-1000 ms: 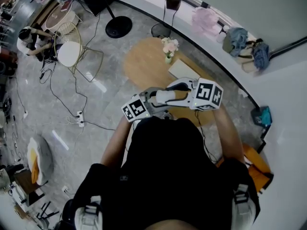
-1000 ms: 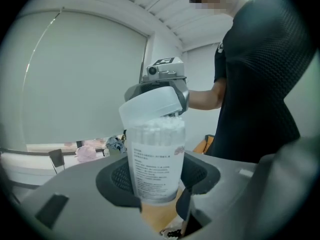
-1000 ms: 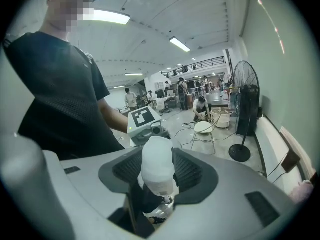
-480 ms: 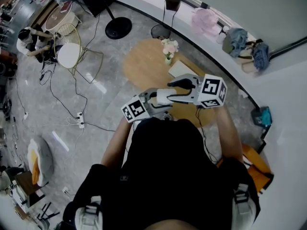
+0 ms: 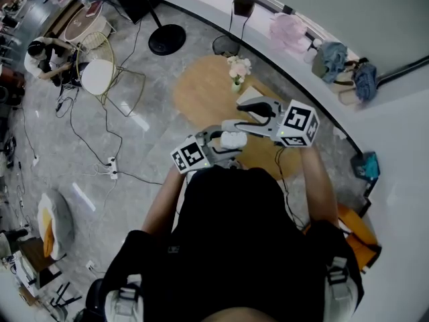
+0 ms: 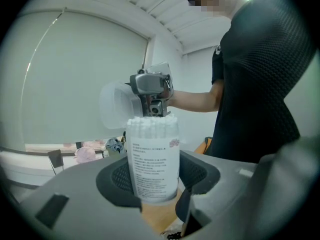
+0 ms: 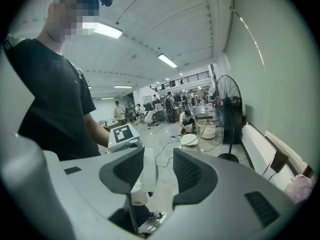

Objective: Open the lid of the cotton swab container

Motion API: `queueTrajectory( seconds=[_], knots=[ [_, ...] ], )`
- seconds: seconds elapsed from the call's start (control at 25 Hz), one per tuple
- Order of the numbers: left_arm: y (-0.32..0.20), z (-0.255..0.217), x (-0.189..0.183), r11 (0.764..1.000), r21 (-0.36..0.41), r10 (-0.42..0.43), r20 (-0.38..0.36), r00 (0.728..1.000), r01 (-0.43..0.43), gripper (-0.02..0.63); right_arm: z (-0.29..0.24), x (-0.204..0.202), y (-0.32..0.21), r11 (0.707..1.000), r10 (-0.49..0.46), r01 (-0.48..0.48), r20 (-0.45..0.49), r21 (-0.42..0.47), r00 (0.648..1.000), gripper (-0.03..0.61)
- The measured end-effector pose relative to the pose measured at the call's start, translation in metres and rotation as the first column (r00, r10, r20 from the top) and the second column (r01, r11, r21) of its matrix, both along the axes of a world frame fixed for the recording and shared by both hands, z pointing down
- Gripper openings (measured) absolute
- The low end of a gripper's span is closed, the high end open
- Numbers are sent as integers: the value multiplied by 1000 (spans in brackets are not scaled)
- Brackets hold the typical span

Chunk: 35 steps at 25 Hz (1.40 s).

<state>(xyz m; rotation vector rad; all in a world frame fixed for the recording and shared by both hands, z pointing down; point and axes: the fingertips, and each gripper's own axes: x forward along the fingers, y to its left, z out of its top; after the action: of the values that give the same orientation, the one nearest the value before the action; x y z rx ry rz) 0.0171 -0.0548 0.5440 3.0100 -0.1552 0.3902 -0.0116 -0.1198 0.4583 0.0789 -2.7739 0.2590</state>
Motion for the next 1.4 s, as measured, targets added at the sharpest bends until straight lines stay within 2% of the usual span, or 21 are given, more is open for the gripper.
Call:
queueTrajectory(
  seconds=[0.2, 0.4, 0.52, 0.76, 1.04, 1.24, 1.4],
  knots=[
    [-1, -3, -1, 1000, 7, 3, -9, 1000, -3, 215, 2, 0, -14, 999, 48, -48, 5, 14, 999, 178],
    [-1, -7, -1, 1000, 9, -1, -16, 1000, 1, 215, 8, 0, -24, 996, 89, -89, 31, -6, 996, 176],
    [0, -7, 0, 1000, 5, -1, -30, 1000, 1, 215, 10, 1, -27, 994, 110, -109, 16, -12, 994, 176],
    [0, -5, -3, 1000, 9, 2, -9, 1000, -2, 213, 14, 0, -28, 993, 116, -116, 7, -20, 993, 175],
    [-4, -8, -4, 1000, -15, -9, -20, 1000, 8, 213, 4, 1, -23, 995, 100, -100, 66, -4, 993, 175],
    [-5, -8, -9, 999, -35, -18, -32, 999, 17, 213, 1, 9, -18, 993, 121, -119, 97, -22, 988, 175],
    [-8, -8, -17, 999, -25, -28, -10, 1000, 28, 213, 3, 21, -16, 987, 161, -155, 138, -53, 977, 176]
  ],
)
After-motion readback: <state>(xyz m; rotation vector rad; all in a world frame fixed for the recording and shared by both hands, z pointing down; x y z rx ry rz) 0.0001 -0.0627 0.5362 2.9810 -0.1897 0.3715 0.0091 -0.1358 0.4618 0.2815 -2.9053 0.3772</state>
